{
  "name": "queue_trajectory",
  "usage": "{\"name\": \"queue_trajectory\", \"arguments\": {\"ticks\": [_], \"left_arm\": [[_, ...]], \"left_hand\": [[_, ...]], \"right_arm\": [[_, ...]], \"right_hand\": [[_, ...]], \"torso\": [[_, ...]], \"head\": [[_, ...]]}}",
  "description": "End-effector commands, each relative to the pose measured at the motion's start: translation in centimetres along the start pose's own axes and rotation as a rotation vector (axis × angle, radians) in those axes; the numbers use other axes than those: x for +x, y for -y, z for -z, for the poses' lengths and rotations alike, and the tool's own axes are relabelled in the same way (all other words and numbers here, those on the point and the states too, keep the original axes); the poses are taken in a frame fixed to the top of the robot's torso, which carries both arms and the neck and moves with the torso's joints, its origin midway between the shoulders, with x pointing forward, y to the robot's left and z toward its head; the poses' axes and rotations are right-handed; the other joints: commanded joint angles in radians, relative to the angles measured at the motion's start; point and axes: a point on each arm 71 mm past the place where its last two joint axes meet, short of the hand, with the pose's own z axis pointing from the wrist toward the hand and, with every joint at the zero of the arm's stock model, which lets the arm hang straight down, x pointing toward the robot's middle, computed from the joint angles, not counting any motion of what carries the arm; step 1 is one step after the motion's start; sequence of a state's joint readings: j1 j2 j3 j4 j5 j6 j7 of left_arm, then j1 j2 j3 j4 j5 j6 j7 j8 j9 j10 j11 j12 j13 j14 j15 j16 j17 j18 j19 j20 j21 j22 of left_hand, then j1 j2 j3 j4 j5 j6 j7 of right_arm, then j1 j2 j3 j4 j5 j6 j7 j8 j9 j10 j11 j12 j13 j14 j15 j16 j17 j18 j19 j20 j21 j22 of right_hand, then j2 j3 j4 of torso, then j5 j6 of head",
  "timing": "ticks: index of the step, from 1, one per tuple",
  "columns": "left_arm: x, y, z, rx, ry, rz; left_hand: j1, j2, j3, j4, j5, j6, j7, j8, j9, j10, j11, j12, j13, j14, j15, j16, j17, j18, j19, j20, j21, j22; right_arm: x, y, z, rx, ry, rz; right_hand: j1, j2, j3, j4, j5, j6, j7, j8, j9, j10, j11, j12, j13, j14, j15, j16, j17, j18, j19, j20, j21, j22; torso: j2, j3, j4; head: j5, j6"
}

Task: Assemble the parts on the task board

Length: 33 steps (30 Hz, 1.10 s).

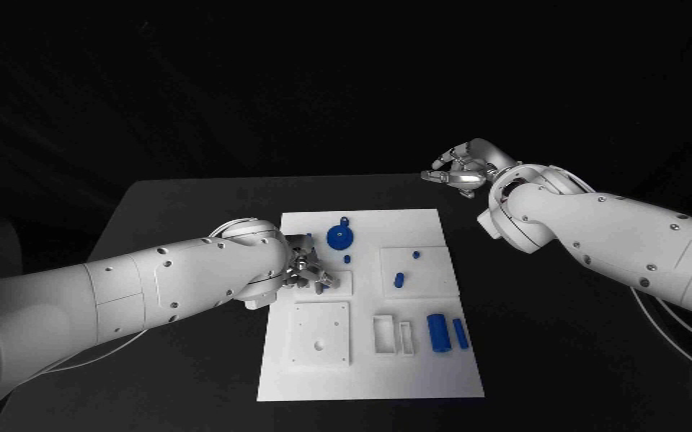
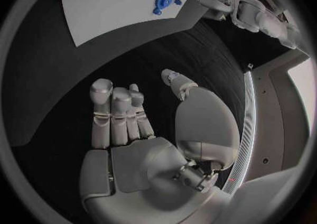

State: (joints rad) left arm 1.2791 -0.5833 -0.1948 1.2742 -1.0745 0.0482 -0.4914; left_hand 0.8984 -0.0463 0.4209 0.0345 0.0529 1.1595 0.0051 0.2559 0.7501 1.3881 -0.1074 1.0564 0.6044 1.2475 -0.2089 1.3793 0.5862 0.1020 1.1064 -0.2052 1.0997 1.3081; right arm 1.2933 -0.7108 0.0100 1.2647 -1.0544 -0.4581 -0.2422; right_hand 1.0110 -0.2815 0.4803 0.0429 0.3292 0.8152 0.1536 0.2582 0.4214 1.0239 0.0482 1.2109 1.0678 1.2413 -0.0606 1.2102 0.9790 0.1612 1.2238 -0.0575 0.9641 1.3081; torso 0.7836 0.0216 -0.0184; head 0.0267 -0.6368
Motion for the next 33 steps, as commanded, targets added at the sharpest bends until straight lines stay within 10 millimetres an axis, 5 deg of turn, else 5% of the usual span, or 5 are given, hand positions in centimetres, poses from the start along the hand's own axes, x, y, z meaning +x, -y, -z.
{"name": "queue_trajectory", "arguments": {"ticks": [1, 10, 21, 33], "left_arm": [[0.15, -0.23, -0.22, -0.011, -0.015, -0.001], [0.06, -0.38, -0.3, -0.013, -0.016, 0.005], [0.01, -0.63, -0.39, -0.026, -0.025, 0.005], [-0.01, -0.92, -0.38, -0.03, -0.033, 0.019]], "left_hand": [[0.01, 0.006, -0.001, -0.008, 0.002, -0.005, 0.0, 0.0, -0.002, -0.005, -0.001, 0.002, 0.002, 0.005, -0.006, 0.001, 0.002, 0.035, 0.007, -0.074, 0.004, 0.015], [0.027, 0.04, 0.007, -0.044, 0.008, -0.006, 0.001, 0.001, -0.003, -0.005, 0.0, 0.001, 0.003, 0.006, -0.005, -0.004, 0.013, 0.037, 0.003, -0.072, 0.006, 0.015], [0.011, 0.083, 0.055, -0.191, 0.186, -0.007, 0.006, 0.003, -0.006, -0.003, 0.004, -0.001, 0.006, 0.011, 0.0, -0.018, 0.039, 0.03, 0.001, -0.066, 0.016, 0.012], [-0.071, 0.089, 0.11, -0.237, 0.344, -0.01, 0.007, 0.007, -0.004, 0.0, 0.006, -0.005, 0.009, 0.019, 0.001, -0.031, 0.061, 0.026, 0.008, -0.066, 0.022, 0.008]], "right_arm": [[0.16, -0.13, 0.01, -0.01, -0.014, 0.005], [0.14, -0.08, 0.0, -0.009, -0.014, 0.006], [0.18, -0.12, -0.01, -0.01, -0.016, 0.006], [0.19, -0.1, -0.02, -0.01, -0.016, 0.006]], "right_hand": [[-0.005, -0.001, 0.001, 0.005, 0.005, 0.003, 0.006, 0.006, -0.001, -0.005, -0.002, 0.002, -0.002, -0.001, -0.004, 0.001, -0.001, 0.101, -0.002, -0.007, -0.007, 0.016], [-0.005, -0.001, 0.001, 0.005, 0.005, 0.003, 0.006, 0.006, -0.001, -0.005, -0.002, 0.003, -0.002, -0.001, -0.004, 0.001, -0.001, 0.101, -0.002, -0.007, -0.007, 0.016], [-0.004, -0.001, 0.001, 0.006, 0.006, 0.003, 0.006, 0.006, -0.001, -0.005, -0.002, 0.003, -0.002, -0.001, -0.004, 0.001, -0.001, 0.101, -0.002, -0.007, -0.007, 0.016], [-0.004, -0.001, 0.001, 0.006, 0.006, 0.003, 0.006, 0.006, -0.001, -0.005, -0.003, 0.003, -0.003, -0.001, -0.004, 0.001, -0.001, 0.101, -0.002, -0.007, -0.007, 0.016]], "torso": [[0.001, 0.0004, -0.0008], [-0.001, -0.0003, 0.0011], [-0.001, -0.0009, 0.0013], [-0.001, -0.0014, 0.0015]], "head": [[0.0, -0.001], [-0.005, -0.002], [-0.003, -0.003], [-0.001, -0.002]]}}
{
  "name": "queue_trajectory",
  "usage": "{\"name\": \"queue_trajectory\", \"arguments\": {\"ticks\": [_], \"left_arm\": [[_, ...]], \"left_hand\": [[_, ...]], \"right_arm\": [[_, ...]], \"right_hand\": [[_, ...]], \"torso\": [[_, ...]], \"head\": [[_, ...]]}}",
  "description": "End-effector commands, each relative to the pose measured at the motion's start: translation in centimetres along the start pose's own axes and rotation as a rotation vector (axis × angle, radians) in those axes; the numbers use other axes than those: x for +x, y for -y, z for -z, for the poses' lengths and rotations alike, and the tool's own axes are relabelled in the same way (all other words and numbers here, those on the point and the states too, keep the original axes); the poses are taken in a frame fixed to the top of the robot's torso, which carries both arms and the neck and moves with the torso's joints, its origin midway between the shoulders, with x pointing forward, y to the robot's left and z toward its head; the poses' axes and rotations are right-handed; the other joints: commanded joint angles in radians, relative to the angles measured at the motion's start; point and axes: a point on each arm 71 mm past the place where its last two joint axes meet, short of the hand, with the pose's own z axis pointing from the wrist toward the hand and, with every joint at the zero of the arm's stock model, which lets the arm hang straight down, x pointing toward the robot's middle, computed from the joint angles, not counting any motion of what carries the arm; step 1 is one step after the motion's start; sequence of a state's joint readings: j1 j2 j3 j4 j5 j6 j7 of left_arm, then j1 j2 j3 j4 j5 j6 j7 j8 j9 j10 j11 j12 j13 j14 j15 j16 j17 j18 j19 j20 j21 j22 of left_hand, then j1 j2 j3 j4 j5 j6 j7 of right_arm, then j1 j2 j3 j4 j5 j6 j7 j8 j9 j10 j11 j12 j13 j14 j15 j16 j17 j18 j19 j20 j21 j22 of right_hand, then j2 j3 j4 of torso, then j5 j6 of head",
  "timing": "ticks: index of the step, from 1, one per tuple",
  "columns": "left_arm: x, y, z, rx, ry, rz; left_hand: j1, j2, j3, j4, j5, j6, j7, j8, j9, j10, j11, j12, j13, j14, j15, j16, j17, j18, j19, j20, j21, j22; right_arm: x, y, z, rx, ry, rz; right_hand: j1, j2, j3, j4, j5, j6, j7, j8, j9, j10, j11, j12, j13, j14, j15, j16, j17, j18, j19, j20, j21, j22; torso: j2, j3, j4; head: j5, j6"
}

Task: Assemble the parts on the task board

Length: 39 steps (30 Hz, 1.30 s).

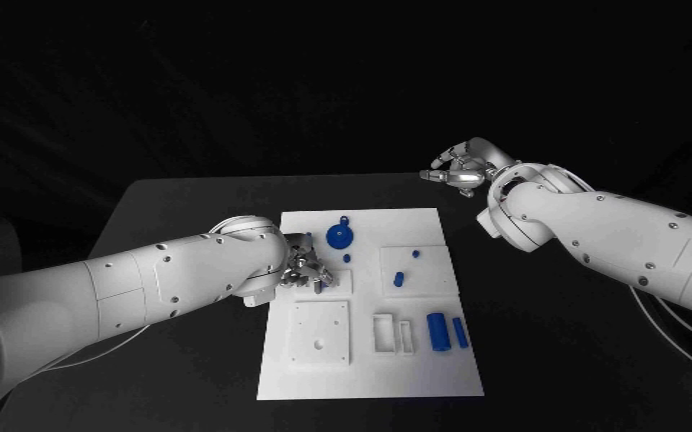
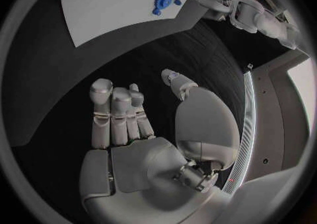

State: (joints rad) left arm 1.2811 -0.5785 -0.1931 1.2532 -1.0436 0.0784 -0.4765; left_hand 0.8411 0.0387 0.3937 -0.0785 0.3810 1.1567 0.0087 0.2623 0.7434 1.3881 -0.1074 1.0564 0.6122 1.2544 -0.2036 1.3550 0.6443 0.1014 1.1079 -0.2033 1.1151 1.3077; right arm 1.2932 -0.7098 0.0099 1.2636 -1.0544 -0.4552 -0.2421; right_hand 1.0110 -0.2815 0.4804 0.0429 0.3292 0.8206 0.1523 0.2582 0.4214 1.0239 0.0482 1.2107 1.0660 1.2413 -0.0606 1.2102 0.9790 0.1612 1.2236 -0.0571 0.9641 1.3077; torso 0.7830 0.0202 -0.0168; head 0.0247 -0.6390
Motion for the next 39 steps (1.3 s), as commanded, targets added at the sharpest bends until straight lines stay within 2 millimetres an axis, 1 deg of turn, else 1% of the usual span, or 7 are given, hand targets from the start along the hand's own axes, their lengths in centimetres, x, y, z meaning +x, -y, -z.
{"name": "queue_trajectory", "arguments": {"ticks": [1, 5, 6, 7, 13, 34, 39], "left_arm": [[0.19, -0.65, -0.16, -0.031, -0.004, 0.004], [0.27, -0.45, -0.11, -0.018, -0.006, 0.014], [0.3, -0.41, -0.11, -0.015, -0.008, 0.016], [0.3, -0.4, -0.1, -0.013, -0.008, 0.018], [0.28, -0.29, -0.06, -0.002, -0.002, 0.031], [0.56, -0.1, 0.42, 0.018, -0.024, 0.008], [0.33, 0.04, 0.55, 0.033, -0.019, 0.014]], "left_hand": [[-0.017, 0.005, 0.14, -0.125, 0.024, -0.007, 0.003, 0.001, 0.004, 0.0, 0.005, -0.005, 0.001, 0.013, -0.004, -0.007, 0.004, 0.027, 0.007, -0.068, 0.007, 0.008], [-0.024, 0.007, 0.148, -0.131, 0.044, -0.024, 0.006, -0.007, 0.003, 0.001, 0.008, -0.005, 0.002, 0.015, -0.003, -0.007, 0.008, 0.027, 0.008, -0.069, 0.009, 0.008], [-0.025, 0.014, 0.157, -0.137, 0.078, -0.028, 0.009, -0.011, 0.003, 0.003, 0.01, -0.004, 0.003, 0.016, 0.0, -0.006, 0.012, 0.027, 0.008, -0.069, 0.011, 0.009], [-0.027, 0.017, 0.159, -0.141, 0.088, -0.028, 0.009, -0.011, 0.003, 0.003, 0.011, -0.004, 0.003, 0.016, 0.0, -0.006, 0.014, 0.026, 0.009, -0.069, 0.012, 0.009], [-0.029, 0.028, 0.168, -0.161, 0.123, -0.026, 0.009, -0.012, 0.006, 0.004, 0.011, -0.003, 0.004, 0.018, 0.001, -0.007, 0.021, 0.025, 0.009, -0.068, 0.016, 0.01], [-0.029, 0.052, 0.179, -0.19, 0.114, -0.023, 0.009, -0.013, 0.01, 0.005, 0.011, -0.004, 0.003, 0.02, 0.002, -0.01, 0.029, 0.023, 0.007, -0.067, 0.02, 0.009], [-0.029, 0.054, 0.18, -0.193, 0.101, -0.029, 0.012, -0.017, 0.009, 0.004, 0.014, -0.006, 0.002, 0.018, 0.004, -0.013, 0.03, 0.021, 0.004, -0.065, 0.019, 0.009]], "right_arm": [[0.15, -0.1, 0.0, -0.01, -0.014, 0.006], [0.18, -0.08, 0.0, -0.01, -0.015, 0.006], [0.2, -0.08, 0.0, -0.01, -0.016, 0.006], [0.2, -0.08, 0.0, -0.01, -0.016, 0.006], [0.21, -0.04, 0.01, -0.01, -0.017, 0.006], [0.48, 0.2, 0.01, -0.005, -0.023, 0.007], [0.51, 0.29, 0.03, -0.004, -0.024, 0.007]], "right_hand": [[-0.004, -0.001, 0.001, 0.006, 0.006, -0.003, 0.008, 0.006, -0.001, -0.005, -0.003, 0.004, -0.001, -0.001, -0.004, 0.001, -0.001, 0.101, -0.002, -0.008, -0.007, 0.017], [-0.004, -0.001, 0.001, 0.006, 0.007, -0.002, 0.008, 0.006, -0.001, -0.005, -0.003, 0.004, -0.001, -0.001, -0.004, 0.001, -0.001, 0.101, -0.002, -0.008, -0.007, 0.017], [-0.004, -0.001, 0.001, 0.006, 0.007, -0.002, 0.008, 0.006, -0.001, -0.005, -0.003, 0.004, -0.001, -0.001, -0.004, 0.001, -0.001, 0.101, -0.002, -0.008, -0.007, 0.017], [-0.004, -0.001, 0.001, 0.006, 0.007, -0.002, 0.008, 0.006, -0.001, -0.005, -0.003, 0.004, -0.001, -0.001, -0.004, 0.001, -0.001, 0.101, -0.002, -0.008, -0.007, 0.017], [-0.004, -0.001, 0.0, 0.007, 0.007, -0.002, 0.008, 0.006, -0.001, -0.005, -0.003, 0.004, -0.001, -0.001, -0.004, 0.001, -0.001, 0.101, -0.002, -0.008, -0.007, 0.017], [-0.004, 0.0, 0.0, 0.008, 0.007, -0.003, 0.008, 0.007, -0.001, -0.005, -0.003, 0.004, -0.002, -0.001, -0.004, 0.001, -0.001, 0.101, -0.002, -0.008, -0.007, 0.017], [-0.004, 0.0, 0.0, 0.008, 0.007, -0.003, 0.008, 0.007, -0.001, -0.005, -0.003, 0.004, -0.002, -0.001, -0.004, 0.001, -0.001, 0.101, -0.002, -0.007, -0.007, 0.017]], "torso": [[0.0, -0.0002, 0.0001], [0.0, -0.0002, 0.0002], [0.0, -0.0004, -0.0002], [0.0, -0.0004, -0.0003], [0.0, 0.0005, -0.0003], [0.0, 0.0012, -0.0004], [0.0, 0.0008, -0.0008]], "head": [[0.001, 0.0], [0.001, 0.0], [0.001, 0.0], [0.001, 0.0], [0.002, 0.0], [0.003, 0.001], [0.002, 0.011]]}}
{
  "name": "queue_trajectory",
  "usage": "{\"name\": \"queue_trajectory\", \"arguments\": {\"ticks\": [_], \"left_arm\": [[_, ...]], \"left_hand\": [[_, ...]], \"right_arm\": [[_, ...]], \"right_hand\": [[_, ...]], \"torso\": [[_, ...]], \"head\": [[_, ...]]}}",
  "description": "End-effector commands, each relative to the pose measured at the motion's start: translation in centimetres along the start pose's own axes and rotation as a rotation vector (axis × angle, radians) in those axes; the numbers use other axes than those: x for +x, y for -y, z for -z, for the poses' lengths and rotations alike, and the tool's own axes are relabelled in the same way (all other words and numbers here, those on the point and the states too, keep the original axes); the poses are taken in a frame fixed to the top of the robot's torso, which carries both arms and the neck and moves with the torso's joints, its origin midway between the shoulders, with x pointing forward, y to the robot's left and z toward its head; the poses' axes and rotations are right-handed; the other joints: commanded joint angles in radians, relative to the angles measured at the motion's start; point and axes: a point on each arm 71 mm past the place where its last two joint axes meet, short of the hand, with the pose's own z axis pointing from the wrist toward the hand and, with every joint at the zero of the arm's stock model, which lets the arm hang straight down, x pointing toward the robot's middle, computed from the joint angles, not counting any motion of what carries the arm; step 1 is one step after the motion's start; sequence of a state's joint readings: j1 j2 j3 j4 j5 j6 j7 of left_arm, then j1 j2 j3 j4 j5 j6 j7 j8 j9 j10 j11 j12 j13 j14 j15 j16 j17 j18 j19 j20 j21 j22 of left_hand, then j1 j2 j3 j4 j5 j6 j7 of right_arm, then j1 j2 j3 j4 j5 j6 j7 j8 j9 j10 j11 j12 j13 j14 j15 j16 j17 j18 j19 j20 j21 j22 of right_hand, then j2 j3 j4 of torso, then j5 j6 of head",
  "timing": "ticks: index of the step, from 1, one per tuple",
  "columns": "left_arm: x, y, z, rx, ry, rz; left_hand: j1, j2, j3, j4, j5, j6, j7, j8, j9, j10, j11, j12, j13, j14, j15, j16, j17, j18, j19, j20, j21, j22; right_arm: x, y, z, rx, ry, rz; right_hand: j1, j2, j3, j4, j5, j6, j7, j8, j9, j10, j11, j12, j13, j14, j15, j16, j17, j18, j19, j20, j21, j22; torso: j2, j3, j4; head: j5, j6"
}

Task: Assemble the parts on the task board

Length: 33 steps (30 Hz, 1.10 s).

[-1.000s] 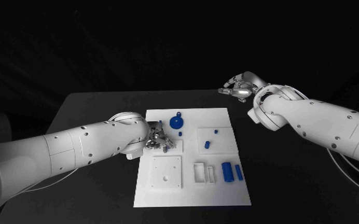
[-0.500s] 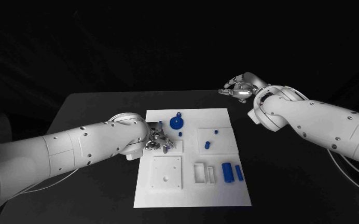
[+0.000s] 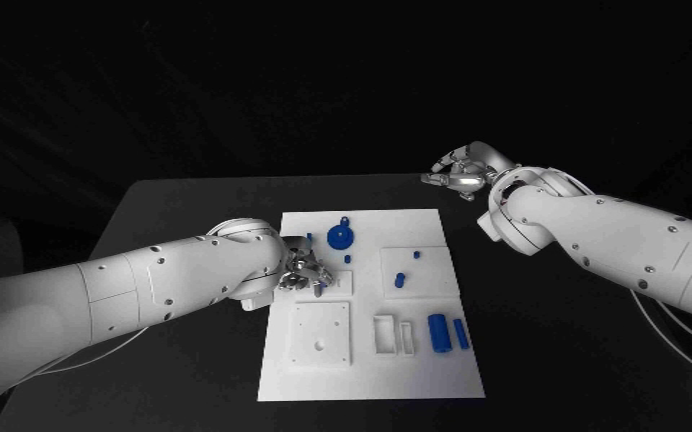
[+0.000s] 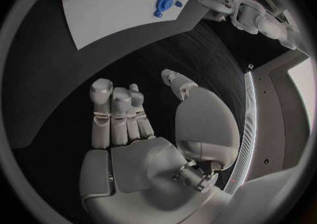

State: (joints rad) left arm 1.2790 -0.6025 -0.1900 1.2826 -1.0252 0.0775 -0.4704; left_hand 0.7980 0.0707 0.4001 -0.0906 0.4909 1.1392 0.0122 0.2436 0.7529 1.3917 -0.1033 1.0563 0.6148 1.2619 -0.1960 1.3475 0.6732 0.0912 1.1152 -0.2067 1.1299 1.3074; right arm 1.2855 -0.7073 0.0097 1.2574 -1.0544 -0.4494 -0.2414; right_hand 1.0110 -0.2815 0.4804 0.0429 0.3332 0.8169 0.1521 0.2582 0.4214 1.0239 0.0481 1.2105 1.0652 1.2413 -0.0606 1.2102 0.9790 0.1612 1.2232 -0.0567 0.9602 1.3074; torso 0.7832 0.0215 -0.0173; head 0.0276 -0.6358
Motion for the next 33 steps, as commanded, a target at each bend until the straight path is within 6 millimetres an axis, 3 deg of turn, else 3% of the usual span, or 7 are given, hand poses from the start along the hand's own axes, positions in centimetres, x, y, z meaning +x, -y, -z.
{"name": "queue_trajectory", "arguments": {"ticks": [1, 6, 22, 28, 33], "left_arm": [[-0.3, 0.5, 0.1, 0.023, -0.001, -0.001], [-1.0, 0.5, 0.5, 0.035, 0.006, 0.012], [-1.0, 0.5, 0.5, 0.044, -0.114, -0.018], [-1.6, 0.1, 0.0, 0.023, -0.171, -0.026], [-2.2, 0.0, -0.3, 0.011, -0.188, -0.01]], "left_hand": [[0.014, 0.022, 0.175, -0.181, -0.021, -0.017, 0.01, -0.002, -0.001, 0.0, 0.012, -0.007, -0.001, 0.01, -0.002, -0.008, 0.001, 0.03, -0.006, -0.061, 0.003, 0.009], [0.015, 0.026, 0.178, -0.181, -0.052, -0.022, 0.014, -0.008, -0.003, 0.0, 0.015, -0.008, -0.002, 0.009, 0.002, -0.011, 0.004, 0.028, -0.01, -0.059, 0.002, 0.008], [0.02, 0.03, 0.182, -0.182, -0.065, -0.024, 0.015, -0.011, -0.003, -0.003, 0.017, -0.01, -0.002, 0.007, 0.004, -0.014, 0.007, 0.026, -0.017, -0.057, 0.002, 0.009], [0.028, 0.041, 0.184, -0.183, -0.13, -0.031, 0.021, -0.016, 0.0, -0.015, 0.023, -0.007, 0.001, -0.006, 0.01, -0.016, 0.014, 0.018, -0.039, -0.051, 0.001, 0.012], [0.03, 0.044, 0.184, -0.182, -0.136, -0.028, 0.02, -0.012, 0.005, -0.018, 0.022, -0.006, 0.002, -0.008, 0.01, -0.016, 0.016, 0.018, -0.042, -0.051, 0.001, 0.013]], "right_arm": [[0.2, 0.0, 0.0, -0.01, -0.015, 0.006], [0.1, 0.0, 0.0, -0.009, -0.016, 0.006], [0.2, 0.1, 0.0, -0.009, -0.019, 0.005], [0.4, 0.0, 0.0, -0.011, -0.023, 0.002], [0.4, -0.1, 0.0, -0.011, -0.023, 0.002]], "right_hand": [[-0.004, 0.0, 0.0, 0.008, 0.003, 0.001, 0.008, 0.007, -0.001, -0.005, -0.002, 0.005, -0.001, -0.001, -0.004, 0.001, -0.001, 0.101, -0.001, -0.008, -0.003, 0.017], [-0.004, 0.0, -0.001, 0.009, 0.003, 0.001, 0.008, 0.007, -0.001, -0.005, -0.002, 0.005, -0.002, -0.001, -0.004, 0.001, -0.001, 0.101, -0.001, -0.008, -0.003, 0.017], [-0.004, 0.001, -0.001, 0.01, 0.004, 0.001, 0.008, 0.006, -0.001, -0.005, -0.002, 0.005, -0.002, -0.001, -0.004, 0.002, -0.001, 0.101, -0.001, -0.008, -0.003, 0.017], [-0.004, 0.001, -0.001, 0.01, 0.004, 0.001, 0.008, 0.006, -0.001, -0.005, -0.002, 0.005, -0.002, -0.001, -0.004, 0.002, -0.001, 0.101, -0.001, -0.008, -0.003, 0.017], [-0.004, 0.001, -0.001, 0.01, 0.004, 0.001, 0.008, 0.006, -0.001, -0.005, -0.002, 0.005, -0.002, -0.001, -0.004, 0.002, -0.001, 0.101, -0.001, -0.008, -0.003, 0.017]], "torso": [[0.0, -0.0008, -0.0004], [0.0, -0.0006, 0.0], [0.0, -0.0009, -0.0004], [0.0, -0.0004, 0.0004], [0.0, -0.0001, -0.0015]], "head": [[-0.002, 0.007], [-0.003, 0.005], [0.001, 0.003], [0.001, -0.002], [0.003, -0.002]]}}
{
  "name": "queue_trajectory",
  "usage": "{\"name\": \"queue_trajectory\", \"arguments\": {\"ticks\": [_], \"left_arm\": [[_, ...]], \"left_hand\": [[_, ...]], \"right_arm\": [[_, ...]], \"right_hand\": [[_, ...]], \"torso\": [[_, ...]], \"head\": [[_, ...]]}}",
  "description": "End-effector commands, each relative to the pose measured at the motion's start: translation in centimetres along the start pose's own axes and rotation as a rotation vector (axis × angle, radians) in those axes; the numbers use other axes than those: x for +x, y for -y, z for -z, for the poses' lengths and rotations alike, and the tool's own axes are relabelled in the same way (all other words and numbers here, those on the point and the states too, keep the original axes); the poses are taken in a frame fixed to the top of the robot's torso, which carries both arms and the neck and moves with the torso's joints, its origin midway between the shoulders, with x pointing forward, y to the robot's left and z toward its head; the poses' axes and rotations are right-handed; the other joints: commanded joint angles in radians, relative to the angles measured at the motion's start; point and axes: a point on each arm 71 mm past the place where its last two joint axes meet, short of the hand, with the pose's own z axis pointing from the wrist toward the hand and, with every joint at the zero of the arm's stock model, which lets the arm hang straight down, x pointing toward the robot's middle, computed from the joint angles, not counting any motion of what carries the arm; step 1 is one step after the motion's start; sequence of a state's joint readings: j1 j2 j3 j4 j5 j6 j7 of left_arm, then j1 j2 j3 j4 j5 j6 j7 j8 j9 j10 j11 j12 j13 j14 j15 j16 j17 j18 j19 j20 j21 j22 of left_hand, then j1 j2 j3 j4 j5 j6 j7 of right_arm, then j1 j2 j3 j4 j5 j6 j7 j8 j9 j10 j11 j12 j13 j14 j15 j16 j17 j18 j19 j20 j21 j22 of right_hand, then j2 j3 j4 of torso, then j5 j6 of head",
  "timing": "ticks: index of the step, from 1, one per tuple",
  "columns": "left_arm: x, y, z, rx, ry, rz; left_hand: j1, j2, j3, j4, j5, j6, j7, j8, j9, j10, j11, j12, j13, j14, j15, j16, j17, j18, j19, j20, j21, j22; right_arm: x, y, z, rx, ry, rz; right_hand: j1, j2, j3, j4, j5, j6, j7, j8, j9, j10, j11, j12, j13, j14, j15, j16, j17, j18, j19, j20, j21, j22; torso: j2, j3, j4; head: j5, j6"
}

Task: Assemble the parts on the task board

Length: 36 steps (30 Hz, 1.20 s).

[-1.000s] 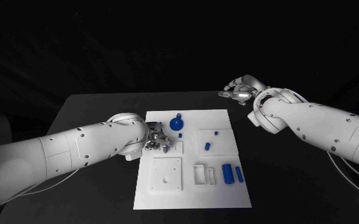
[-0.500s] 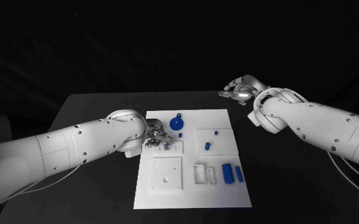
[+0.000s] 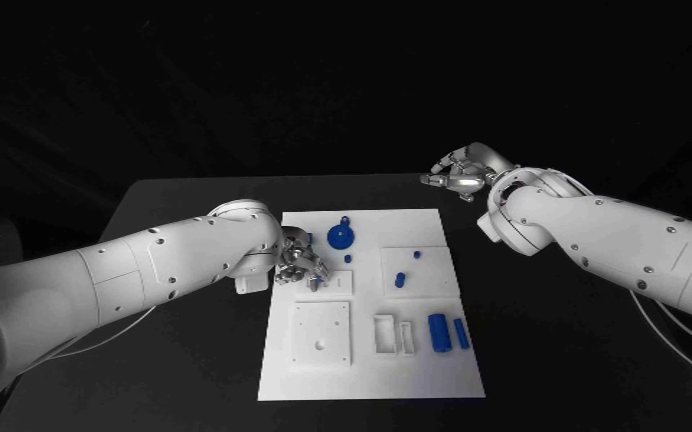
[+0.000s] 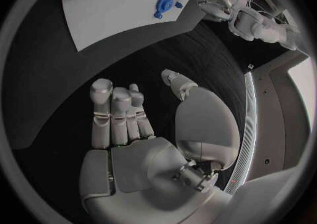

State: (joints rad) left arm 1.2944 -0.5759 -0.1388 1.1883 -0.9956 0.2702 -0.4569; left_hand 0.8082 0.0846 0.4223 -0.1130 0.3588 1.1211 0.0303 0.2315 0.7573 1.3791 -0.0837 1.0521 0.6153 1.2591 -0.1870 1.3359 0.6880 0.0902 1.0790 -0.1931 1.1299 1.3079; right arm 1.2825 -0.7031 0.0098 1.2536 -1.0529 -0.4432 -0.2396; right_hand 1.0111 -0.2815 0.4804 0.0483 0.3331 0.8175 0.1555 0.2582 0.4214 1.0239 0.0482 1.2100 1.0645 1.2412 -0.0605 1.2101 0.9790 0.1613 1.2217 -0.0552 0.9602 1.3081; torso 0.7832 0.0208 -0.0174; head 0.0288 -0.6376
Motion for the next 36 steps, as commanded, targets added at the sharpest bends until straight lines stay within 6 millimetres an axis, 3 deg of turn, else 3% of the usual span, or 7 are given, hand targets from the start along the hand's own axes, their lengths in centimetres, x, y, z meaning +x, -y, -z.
{"name": "queue_trajectory", "arguments": {"ticks": [1, 4, 7, 15, 25, 36], "left_arm": [[0.1, 0.3, -0.1, 0.017, -0.083, 0.002], [-0.1, 0.4, -0.2, 0.014, -0.093, 0.01], [-0.4, 0.4, -0.3, 0.007, -0.088, 0.011], [-0.5, 0.9, -0.4, 0.006, -0.11, -0.004], [-0.4, 1.3, -0.4, -0.003, -0.117, -0.016], [-0.2, 1.5, -0.3, -0.009, -0.122, -0.028]], "left_hand": [[0.021, 0.033, 0.161, -0.16, -0.003, -0.005, 0.0, 0.004, 0.006, -0.007, 0.001, -0.002, 0.002, -0.005, 0.0, -0.004, 0.002, 0.019, -0.007, -0.064, 0.001, 0.012], [0.022, 0.035, 0.159, -0.161, 0.005, -0.002, -0.002, 0.014, 0.021, -0.01, -0.002, 0.002, 0.003, -0.007, -0.003, -0.002, 0.004, 0.018, -0.01, -0.064, 0.002, 0.013], [0.022, 0.037, 0.157, -0.164, 0.049, -0.005, -0.006, 0.027, 0.049, -0.013, -0.006, 0.006, 0.005, -0.008, -0.007, 0.0, 0.008, 0.017, -0.012, -0.064, 0.005, 0.013], [0.023, 0.039, 0.154, -0.167, 0.068, -0.005, -0.011, 0.05, 0.094, -0.016, -0.01, 0.011, 0.007, -0.008, -0.011, 0.003, 0.013, 0.017, -0.013, -0.065, 0.008, 0.013], [0.016, 0.047, 0.152, -0.158, 0.068, -0.028, -0.015, 0.075, 0.185, -0.022, -0.014, 0.017, 0.007, -0.01, -0.015, 0.005, 0.019, 0.018, -0.015, -0.069, 0.013, 0.012], [0.015, 0.05, 0.155, -0.155, 0.066, -0.04, -0.015, 0.081, 0.225, -0.029, -0.014, 0.02, 0.008, -0.014, -0.016, 0.006, 0.022, 0.018, -0.019, -0.07, 0.015, 0.012]], "right_arm": [[0.2, -0.1, 0.0, -0.012, -0.014, 0.002], [0.3, -0.1, 0.0, -0.012, -0.015, 0.002], [0.3, -0.1, 0.0, -0.012, -0.017, 0.001], [0.6, -0.2, -0.1, -0.012, -0.021, 0.0], [0.7, -0.2, -0.1, -0.01, -0.023, -0.002], [0.7, -0.3, -0.1, -0.016, -0.028, -0.004]], "right_hand": [[-0.004, 0.001, -0.001, 0.005, 0.004, 0.0, 0.004, 0.006, -0.001, -0.005, -0.002, 0.006, -0.002, -0.001, -0.005, 0.002, -0.001, 0.101, 0.0, -0.009, -0.003, 0.016], [-0.004, 0.001, -0.001, 0.005, 0.004, 0.0, 0.004, 0.006, -0.001, -0.005, -0.002, 0.006, -0.002, -0.001, -0.005, 0.002, -0.001, 0.101, 0.0, -0.009, -0.003, 0.016], [-0.004, 0.001, -0.001, 0.005, 0.004, 0.0, 0.004, 0.006, -0.001, -0.005, -0.002, 0.006, -0.002, -0.001, -0.005, 0.002, -0.001, 0.101, 0.0, -0.009, -0.003, 0.016], [-0.004, 0.001, -0.001, 0.005, 0.004, 0.0, 0.004, 0.006, -0.001, -0.005, -0.002, 0.006, -0.002, -0.001, -0.004, 0.002, -0.001, 0.101, 0.0, -0.009, -0.003, 0.016], [-0.004, 0.001, -0.002, 0.006, 0.004, -0.001, 0.005, 0.006, -0.001, -0.005, -0.002, 0.006, -0.002, -0.001, -0.004, 0.002, -0.001, 0.101, 0.0, -0.009, -0.003, 0.016], [-0.004, 0.001, -0.002, 0.007, 0.004, -0.001, 0.005, 0.006, -0.001, -0.005, -0.002, 0.007, -0.003, -0.001, -0.004, 0.002, -0.001, 0.101, 0.0, -0.009, -0.003, 0.016]], "torso": [[0.0, 0.0005, -0.0014], [0.0, 0.0008, -0.0017], [0.001, 0.0009, -0.0015], [0.0, 0.0012, -0.0004], [0.0, 0.0006, -0.0011], [0.0, 0.0002, 0.0011]], "head": [[0.002, -0.001], [0.002, -0.002], [0.002, -0.003], [0.003, -0.006], [0.003, -0.009], [0.003, -0.008]]}}
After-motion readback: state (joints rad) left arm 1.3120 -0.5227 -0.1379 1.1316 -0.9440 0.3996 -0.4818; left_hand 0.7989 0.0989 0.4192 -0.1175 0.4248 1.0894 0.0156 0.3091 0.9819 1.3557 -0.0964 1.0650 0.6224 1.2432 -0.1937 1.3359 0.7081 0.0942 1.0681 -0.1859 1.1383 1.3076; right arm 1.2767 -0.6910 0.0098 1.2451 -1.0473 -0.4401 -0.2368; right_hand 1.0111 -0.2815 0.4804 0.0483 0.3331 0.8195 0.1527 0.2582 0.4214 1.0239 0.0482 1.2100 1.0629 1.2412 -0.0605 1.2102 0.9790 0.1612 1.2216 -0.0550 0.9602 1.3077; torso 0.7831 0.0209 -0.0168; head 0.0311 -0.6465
